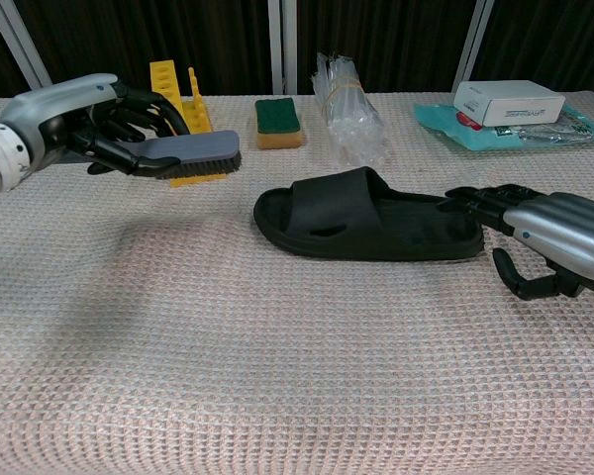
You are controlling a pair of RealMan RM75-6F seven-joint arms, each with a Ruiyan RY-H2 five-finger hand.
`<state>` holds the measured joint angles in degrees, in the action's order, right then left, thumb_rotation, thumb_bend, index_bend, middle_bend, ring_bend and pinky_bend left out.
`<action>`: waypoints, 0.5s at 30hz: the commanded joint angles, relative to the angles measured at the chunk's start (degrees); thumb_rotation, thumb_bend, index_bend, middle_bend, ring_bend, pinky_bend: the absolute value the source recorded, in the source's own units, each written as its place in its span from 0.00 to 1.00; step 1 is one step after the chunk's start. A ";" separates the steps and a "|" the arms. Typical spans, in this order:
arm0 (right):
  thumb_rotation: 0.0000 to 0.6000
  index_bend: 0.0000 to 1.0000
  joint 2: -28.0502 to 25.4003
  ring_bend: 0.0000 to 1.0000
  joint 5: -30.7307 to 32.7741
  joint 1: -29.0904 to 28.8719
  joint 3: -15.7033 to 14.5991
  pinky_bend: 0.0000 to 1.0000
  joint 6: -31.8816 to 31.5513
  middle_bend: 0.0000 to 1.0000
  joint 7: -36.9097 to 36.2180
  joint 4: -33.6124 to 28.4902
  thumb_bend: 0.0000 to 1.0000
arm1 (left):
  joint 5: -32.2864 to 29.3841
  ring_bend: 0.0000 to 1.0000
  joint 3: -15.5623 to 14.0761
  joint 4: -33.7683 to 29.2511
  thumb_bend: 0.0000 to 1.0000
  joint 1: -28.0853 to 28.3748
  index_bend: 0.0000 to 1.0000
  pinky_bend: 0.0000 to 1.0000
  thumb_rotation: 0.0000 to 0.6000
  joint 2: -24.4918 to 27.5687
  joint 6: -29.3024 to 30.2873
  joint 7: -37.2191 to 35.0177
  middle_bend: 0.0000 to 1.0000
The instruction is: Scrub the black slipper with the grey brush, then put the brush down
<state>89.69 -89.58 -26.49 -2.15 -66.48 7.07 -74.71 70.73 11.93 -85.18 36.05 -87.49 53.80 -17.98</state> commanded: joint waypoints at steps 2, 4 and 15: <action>0.80 0.00 1.76 0.00 -8.12 2.33 1.54 0.00 -14.30 0.00 -10.16 3.75 0.64 | 2.14 0.88 -2.10 2.65 0.55 -1.34 0.92 0.96 1.00 -0.17 1.23 -1.05 0.94; 0.79 0.00 1.66 0.00 -9.38 2.80 2.15 0.00 -17.64 0.00 -11.38 3.94 0.63 | 3.11 0.88 -3.04 3.88 0.54 -1.72 0.92 0.95 1.00 -0.62 1.54 -1.18 0.94; 0.79 0.00 -2.64 0.00 -8.91 5.68 5.35 0.00 -25.91 0.00 -13.53 -0.48 0.62 | 7.12 0.86 -6.93 9.27 0.53 -2.91 0.90 0.94 1.00 -2.87 1.92 -1.95 0.92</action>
<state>87.33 -98.77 -21.09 3.00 -92.13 -6.20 -74.93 77.68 5.30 -76.33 33.16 -90.21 56.16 -19.72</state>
